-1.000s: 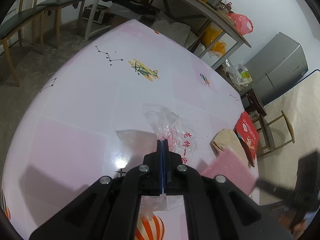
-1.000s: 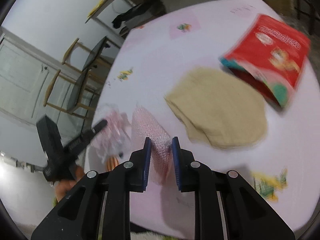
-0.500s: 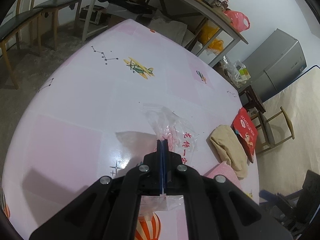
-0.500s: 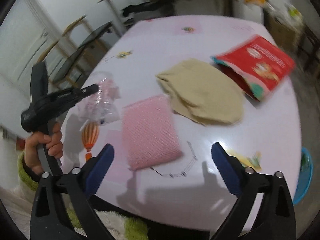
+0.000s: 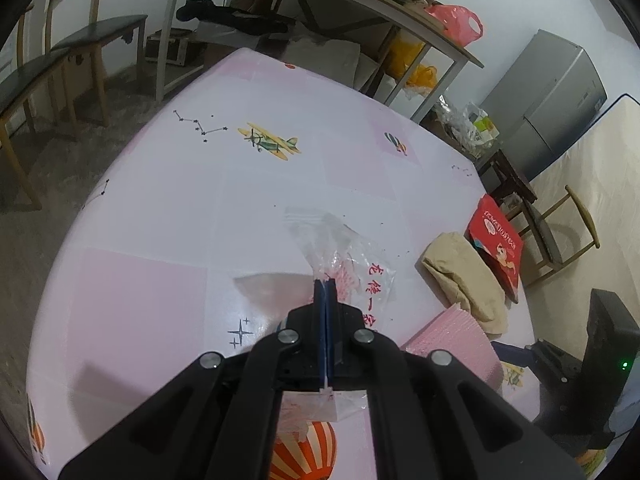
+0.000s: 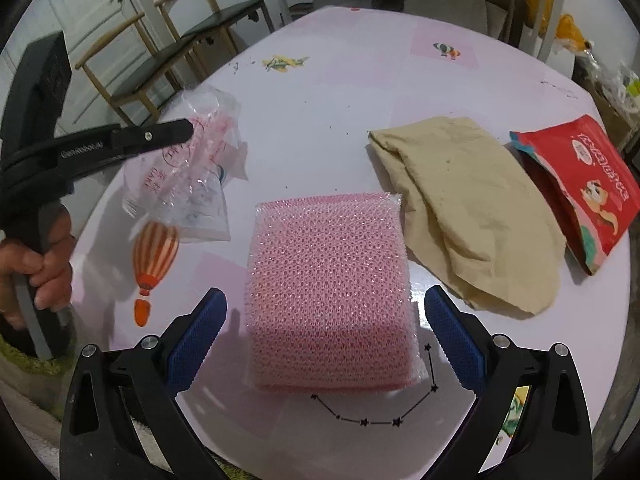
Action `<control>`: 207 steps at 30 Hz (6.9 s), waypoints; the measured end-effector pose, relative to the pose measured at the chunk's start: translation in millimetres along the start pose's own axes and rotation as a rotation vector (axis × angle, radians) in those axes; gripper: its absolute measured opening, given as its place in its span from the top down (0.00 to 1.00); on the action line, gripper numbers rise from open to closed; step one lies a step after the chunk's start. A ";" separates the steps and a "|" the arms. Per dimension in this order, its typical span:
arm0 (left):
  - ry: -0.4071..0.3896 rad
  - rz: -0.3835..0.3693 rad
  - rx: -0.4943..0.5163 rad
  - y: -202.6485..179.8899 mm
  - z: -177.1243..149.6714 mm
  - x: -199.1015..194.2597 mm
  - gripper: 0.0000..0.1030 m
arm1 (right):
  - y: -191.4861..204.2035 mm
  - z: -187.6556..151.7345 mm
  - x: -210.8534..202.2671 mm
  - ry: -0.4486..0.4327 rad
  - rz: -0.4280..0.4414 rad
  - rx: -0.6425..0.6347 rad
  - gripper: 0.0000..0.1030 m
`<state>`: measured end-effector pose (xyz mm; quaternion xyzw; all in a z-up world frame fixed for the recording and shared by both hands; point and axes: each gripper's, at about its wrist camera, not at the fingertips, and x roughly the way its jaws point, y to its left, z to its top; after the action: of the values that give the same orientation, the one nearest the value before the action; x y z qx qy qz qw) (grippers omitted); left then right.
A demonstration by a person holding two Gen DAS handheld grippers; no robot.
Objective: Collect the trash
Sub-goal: 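Lift the pink sponge with the right tool toward the wastebasket while the left tool holds the bag, then open both tools over the blue basket to drop the sponge and bag, then swing both tools back over the table toward the beige cloth, then grasp the beige cloth with the left tool while the right tool reaches the red bag, then close the right tool on the red snack bag edge and lift it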
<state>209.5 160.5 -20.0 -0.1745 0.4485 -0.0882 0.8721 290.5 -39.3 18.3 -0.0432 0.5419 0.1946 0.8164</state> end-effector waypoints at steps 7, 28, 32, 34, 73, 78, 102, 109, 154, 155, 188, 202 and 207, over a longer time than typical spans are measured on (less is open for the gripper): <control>-0.015 0.014 0.029 -1.1 0.2 -4.4 1.00 | 3.1 -5.6 -0.4 -0.001 -0.020 -0.008 0.20; -0.091 -0.048 0.087 -29.8 13.5 -63.9 1.00 | 1.9 -40.5 -62.9 -0.150 0.216 0.089 0.27; -0.090 -0.105 0.150 -65.7 20.8 -71.0 1.00 | -22.1 -61.4 -97.9 -0.257 0.294 0.180 0.27; -0.087 -0.144 0.192 -90.4 23.3 -71.8 1.00 | -38.8 -76.5 -118.0 -0.317 0.303 0.232 0.27; 0.773 -0.189 0.643 -549.4 -218.5 319.1 0.59 | -478.3 -489.6 -43.6 -0.344 0.130 1.653 0.09; 0.726 -0.240 0.641 -549.3 -198.6 293.7 0.52 | -461.3 -490.6 -58.2 -0.387 0.075 1.639 0.09; 0.104 -0.332 0.622 -288.6 -35.4 31.3 0.16 | -280.6 -282.0 -184.4 -0.549 -0.019 0.935 0.09; 0.045 -0.301 0.436 -188.4 -2.5 23.5 0.15 | -188.0 -153.1 -141.4 -0.459 0.103 0.543 0.14; 0.168 0.039 0.645 -177.2 -8.1 112.7 0.87 | -221.1 -16.5 -28.2 -0.212 -0.139 0.643 0.57; 0.168 0.036 0.624 -173.4 -8.0 110.3 0.89 | -218.2 -13.8 -26.6 -0.203 -0.166 0.612 0.64; 0.261 -0.155 0.485 -177.2 -51.9 72.1 0.94 | -189.3 -110.0 -62.2 -0.037 0.221 0.493 0.89; 0.245 -0.140 0.508 -180.1 -58.5 74.8 0.94 | -193.8 -117.2 -52.4 -0.043 0.431 0.678 0.75; 0.245 -0.139 0.509 -180.2 -59.6 74.2 0.94 | -189.1 -115.7 -52.5 -0.037 0.408 0.652 0.80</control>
<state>204.7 -42.4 -38.6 0.0316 0.5009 -0.2777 0.8191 241.3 -260.2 -8.2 0.3311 0.5578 0.1714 0.7415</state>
